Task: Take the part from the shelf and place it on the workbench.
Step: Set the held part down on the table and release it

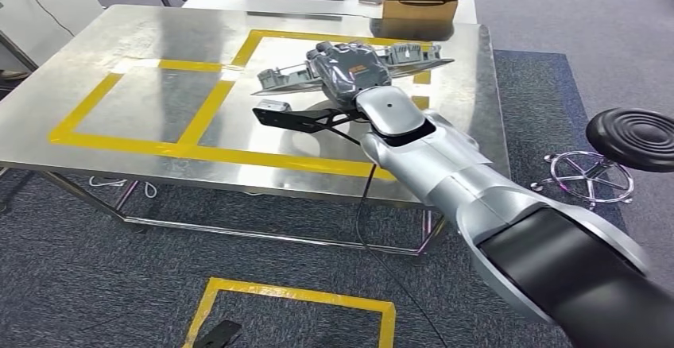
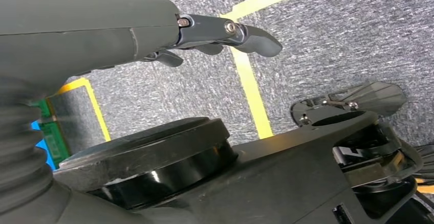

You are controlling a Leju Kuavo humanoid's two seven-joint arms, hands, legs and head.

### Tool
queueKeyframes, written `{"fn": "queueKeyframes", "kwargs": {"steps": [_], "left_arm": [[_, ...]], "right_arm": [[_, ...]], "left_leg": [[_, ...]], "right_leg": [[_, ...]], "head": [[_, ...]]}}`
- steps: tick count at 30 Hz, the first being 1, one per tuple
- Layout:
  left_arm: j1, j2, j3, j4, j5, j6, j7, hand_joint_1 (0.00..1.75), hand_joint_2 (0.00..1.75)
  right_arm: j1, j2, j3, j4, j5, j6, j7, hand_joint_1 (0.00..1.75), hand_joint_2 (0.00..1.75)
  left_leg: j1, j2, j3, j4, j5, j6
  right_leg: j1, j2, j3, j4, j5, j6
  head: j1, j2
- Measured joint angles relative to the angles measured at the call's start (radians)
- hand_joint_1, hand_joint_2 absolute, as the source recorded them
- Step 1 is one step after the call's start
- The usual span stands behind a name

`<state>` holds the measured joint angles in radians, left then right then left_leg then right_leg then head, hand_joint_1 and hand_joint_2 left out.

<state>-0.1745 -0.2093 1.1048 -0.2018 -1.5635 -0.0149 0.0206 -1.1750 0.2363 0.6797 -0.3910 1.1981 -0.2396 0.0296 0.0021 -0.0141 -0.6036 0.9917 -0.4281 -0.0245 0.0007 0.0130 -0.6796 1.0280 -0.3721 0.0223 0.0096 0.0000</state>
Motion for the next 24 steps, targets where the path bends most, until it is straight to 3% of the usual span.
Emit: {"fn": "queueKeyframes", "kwargs": {"steps": [3, 7, 8, 12, 24], "left_arm": [[0.0, 0.0, 0.0, 0.0, -0.002, 0.0, 0.0, 0.0, 1.75], [0.0, 0.0, 0.0, 0.0, 0.0, -0.001, -0.005, 0.0, 1.75], [0.0, 0.0, 0.0, 0.0, 0.001, -0.002, -0.007, 0.0, 1.75], [-0.001, -0.002, -0.008, 0.0, 0.003, -0.011, -0.011, 0.0, 0.0], [0.001, -0.001, -0.017, 0.0, 0.025, -0.005, -0.012, 0.0, 0.0]], "right_arm": [[0.005, 0.01, 0.002, 0.0, 0.005, 0.0, -0.006, 1.75, 1.75], [0.008, 0.026, 0.007, 0.0, 0.014, 0.009, -0.006, 0.0, 1.75], [0.008, 0.029, 0.008, 0.0, 0.016, 0.012, -0.003, 0.0, 1.75], [0.011, 0.031, 0.011, 0.0, 0.023, 0.016, 0.004, 0.0, 1.75], [0.024, 0.051, 0.02, 0.0, 0.026, 0.018, -0.011, 0.0, 1.75]], "left_leg": [[0.0, 0.0, 0.0, 0.0, 0.0, 0.0], [0.0, 0.0, 0.0, 0.0, 0.0, 0.0], [0.0, 0.0, 0.0, 0.0, 0.0, 0.0], [0.0, 0.0, 0.0, 0.0, 0.0, 0.0], [0.0, 0.0, 0.0, 0.0, 0.0, 0.0]], "right_leg": [[0.0, 0.0, 0.0, 0.0, 0.0, 0.0], [0.0, 0.0, 0.0, 0.0, 0.0, 0.0], [0.0, 0.0, 0.0, 0.0, 0.0, 0.0], [0.0, 0.0, 0.0, 0.0, 0.0, 0.0], [0.0, 0.0, 0.001, -0.001, 0.0, 0.0]], "head": [[0.0, 0.0], [0.0, 0.0], [0.0, 0.0], [0.0, 0.0], [0.0, 0.0]]}}
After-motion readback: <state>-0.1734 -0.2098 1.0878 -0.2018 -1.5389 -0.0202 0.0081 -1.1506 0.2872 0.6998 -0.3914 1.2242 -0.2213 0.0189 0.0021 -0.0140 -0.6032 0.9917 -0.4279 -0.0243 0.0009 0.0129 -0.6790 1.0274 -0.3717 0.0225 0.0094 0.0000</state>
